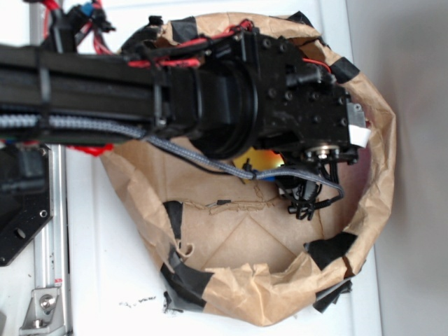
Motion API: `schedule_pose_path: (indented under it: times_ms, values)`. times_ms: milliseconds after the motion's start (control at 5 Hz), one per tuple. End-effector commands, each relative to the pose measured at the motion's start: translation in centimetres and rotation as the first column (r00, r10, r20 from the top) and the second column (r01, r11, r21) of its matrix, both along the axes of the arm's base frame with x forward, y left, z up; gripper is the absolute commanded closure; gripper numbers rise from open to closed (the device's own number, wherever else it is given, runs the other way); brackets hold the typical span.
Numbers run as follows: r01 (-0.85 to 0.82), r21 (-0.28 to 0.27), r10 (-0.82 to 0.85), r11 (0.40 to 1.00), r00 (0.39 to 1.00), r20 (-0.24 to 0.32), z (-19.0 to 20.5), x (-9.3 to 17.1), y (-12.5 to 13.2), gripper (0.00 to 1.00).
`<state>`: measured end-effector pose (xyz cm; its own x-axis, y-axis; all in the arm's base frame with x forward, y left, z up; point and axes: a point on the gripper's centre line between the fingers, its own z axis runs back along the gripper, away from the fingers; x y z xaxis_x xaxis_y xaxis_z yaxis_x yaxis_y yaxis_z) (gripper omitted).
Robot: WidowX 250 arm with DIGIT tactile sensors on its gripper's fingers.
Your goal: Grab the green sponge.
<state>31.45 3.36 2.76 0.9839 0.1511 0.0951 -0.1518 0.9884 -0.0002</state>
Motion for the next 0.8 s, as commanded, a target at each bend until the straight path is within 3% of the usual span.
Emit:
schedule_pose_path:
  times_ms: [0,200,400,600]
  values:
    - [0.025,0.074,-0.034,0.997,0.992,0.125,7.0,1.5,0.4,1.00]
    - [0.015,0.136,-0.033,0.991,0.990,0.137,12.0,-1.8,0.9,1.00]
    - [0.001,0.156,-0.018,0.988,0.994,0.107,15.1,-3.6,-0.1,1.00]
    - [0.011,0.178,-0.031,0.984,0.993,0.110,14.7,-3.8,-0.7,1.00]
